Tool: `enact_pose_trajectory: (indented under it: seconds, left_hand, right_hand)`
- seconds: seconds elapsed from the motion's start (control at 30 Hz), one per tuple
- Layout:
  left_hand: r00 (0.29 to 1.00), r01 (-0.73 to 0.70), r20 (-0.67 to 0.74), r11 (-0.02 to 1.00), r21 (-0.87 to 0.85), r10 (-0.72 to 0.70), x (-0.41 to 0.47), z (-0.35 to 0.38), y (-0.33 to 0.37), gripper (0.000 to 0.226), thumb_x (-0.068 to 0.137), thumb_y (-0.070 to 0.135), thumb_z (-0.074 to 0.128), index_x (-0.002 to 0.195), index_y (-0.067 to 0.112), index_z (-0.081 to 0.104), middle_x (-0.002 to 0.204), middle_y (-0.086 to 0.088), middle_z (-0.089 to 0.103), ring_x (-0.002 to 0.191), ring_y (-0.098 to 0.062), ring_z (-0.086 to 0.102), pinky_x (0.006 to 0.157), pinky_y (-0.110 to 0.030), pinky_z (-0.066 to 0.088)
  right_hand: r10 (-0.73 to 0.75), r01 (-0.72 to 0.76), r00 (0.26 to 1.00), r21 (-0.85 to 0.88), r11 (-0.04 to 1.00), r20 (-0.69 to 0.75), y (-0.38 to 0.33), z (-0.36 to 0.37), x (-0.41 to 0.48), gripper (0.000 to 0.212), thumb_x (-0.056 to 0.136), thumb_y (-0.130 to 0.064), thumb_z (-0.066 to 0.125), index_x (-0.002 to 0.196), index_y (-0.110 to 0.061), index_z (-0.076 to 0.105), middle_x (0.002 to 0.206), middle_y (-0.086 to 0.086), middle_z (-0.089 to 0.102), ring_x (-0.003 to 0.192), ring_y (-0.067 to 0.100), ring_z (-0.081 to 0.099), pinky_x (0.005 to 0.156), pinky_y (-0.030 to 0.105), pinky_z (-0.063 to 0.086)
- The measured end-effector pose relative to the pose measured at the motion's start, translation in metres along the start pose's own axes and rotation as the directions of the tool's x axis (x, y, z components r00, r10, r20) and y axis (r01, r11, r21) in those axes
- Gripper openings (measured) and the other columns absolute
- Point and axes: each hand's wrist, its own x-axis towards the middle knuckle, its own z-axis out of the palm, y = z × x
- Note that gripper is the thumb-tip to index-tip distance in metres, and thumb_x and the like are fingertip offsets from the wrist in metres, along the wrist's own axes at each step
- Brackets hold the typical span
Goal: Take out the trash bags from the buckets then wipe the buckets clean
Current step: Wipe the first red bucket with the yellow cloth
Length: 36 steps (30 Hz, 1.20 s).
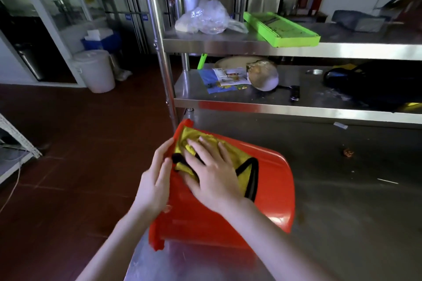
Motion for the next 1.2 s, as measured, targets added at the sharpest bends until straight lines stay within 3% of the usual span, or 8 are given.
enact_pose_trajectory:
  seconds: [0.1,0.2,0.33,0.43,0.57,0.8,1.0,1.2]
  left_hand:
    - [0.978,0.205,0.036,0.977,0.052,-0.207,0.058,0.012,0.015,0.040,0.103,0.040,0.034,0.142,0.044,0.040,0.130,0.004,0.058,0.112,-0.012,0.054,0.086,-0.019,0.039]
    - [0.968,0.246,-0.001,0.945,0.217,-0.252,0.084,0.030,0.030,0.045,0.102,0.040,0.035,0.144,0.025,0.043,0.133,-0.011,0.057,0.099,-0.019,0.052,0.083,-0.027,0.036]
    - [0.996,0.079,-0.061,0.971,0.225,-0.067,0.058,0.032,0.030,0.039,0.103,0.035,0.038,0.141,0.034,0.045,0.086,0.008,0.066,0.057,-0.004,0.053,0.053,-0.011,0.040]
    - [0.999,0.006,-0.053,0.992,0.127,0.001,0.022,0.022,0.012,0.037,0.103,0.036,0.037,0.137,0.052,0.038,0.055,0.002,0.059,0.038,-0.012,0.051,0.039,-0.026,0.045]
    - [0.996,0.052,-0.069,0.997,0.053,-0.048,-0.008,0.021,0.000,0.042,0.101,0.037,0.036,0.132,0.066,0.032,0.048,0.001,0.051,0.036,-0.016,0.044,0.036,-0.045,0.050]
    - [0.990,0.025,-0.137,0.993,0.114,-0.009,0.000,0.020,-0.001,0.042,0.102,0.028,0.039,0.138,0.050,0.038,0.052,0.000,0.059,0.042,-0.012,0.057,0.043,-0.028,0.048]
    - [0.993,0.000,-0.115,0.998,0.063,0.008,-0.005,0.013,-0.009,0.040,0.104,0.032,0.038,0.133,0.059,0.037,0.056,-0.009,0.060,0.038,-0.023,0.051,0.038,-0.038,0.044]
    - [0.995,0.008,-0.094,1.000,-0.022,-0.010,-0.027,0.012,-0.018,0.043,0.101,0.035,0.037,0.136,0.060,0.035,0.048,-0.009,0.046,0.040,-0.042,0.047,0.039,-0.053,0.048]
  right_hand:
    - [-0.064,0.064,0.998,0.013,0.998,-0.007,-0.005,0.003,-0.021,0.048,0.097,-0.052,0.038,0.142,-0.035,0.043,0.151,-0.005,0.039,0.144,0.023,0.027,0.116,0.053,0.019]
    - [-0.149,0.149,0.989,0.012,0.989,-0.017,0.004,0.002,-0.039,0.051,0.099,-0.055,0.036,0.146,-0.036,0.037,0.155,-0.007,0.034,0.147,0.021,0.022,0.118,0.052,0.015]
    - [0.109,-0.112,0.991,-0.033,0.993,-0.081,0.046,-0.008,-0.051,0.049,0.098,-0.054,0.037,0.140,-0.031,0.048,0.148,-0.002,0.044,0.140,0.023,0.036,0.114,0.050,0.028]
    - [0.410,-0.425,0.899,-0.078,0.902,-0.153,0.093,-0.019,-0.051,0.048,0.096,-0.049,0.041,0.124,-0.017,0.064,0.127,0.010,0.061,0.118,0.033,0.056,0.102,0.047,0.041]
    - [0.692,-0.699,0.699,-0.033,0.714,0.181,0.132,-0.031,-0.012,0.052,0.098,-0.054,0.025,0.123,-0.023,0.058,0.133,0.003,0.055,0.122,0.028,0.050,0.102,0.044,0.039]
    - [0.178,-0.181,0.982,0.038,0.983,0.067,0.014,0.005,0.029,0.048,0.093,-0.052,0.042,0.130,-0.027,0.058,0.143,-0.003,0.050,0.133,0.024,0.043,0.112,0.049,0.030]
    - [0.088,-0.088,0.996,-0.003,0.996,-0.024,0.050,-0.002,-0.015,0.050,0.097,-0.054,0.036,0.132,-0.025,0.058,0.139,0.000,0.054,0.132,0.023,0.046,0.111,0.044,0.034]
    - [0.646,-0.668,0.677,-0.076,0.741,0.353,0.150,-0.028,-0.004,0.064,0.096,-0.062,0.022,0.143,-0.024,0.042,0.149,0.002,0.041,0.132,0.028,0.044,0.104,0.040,0.037]
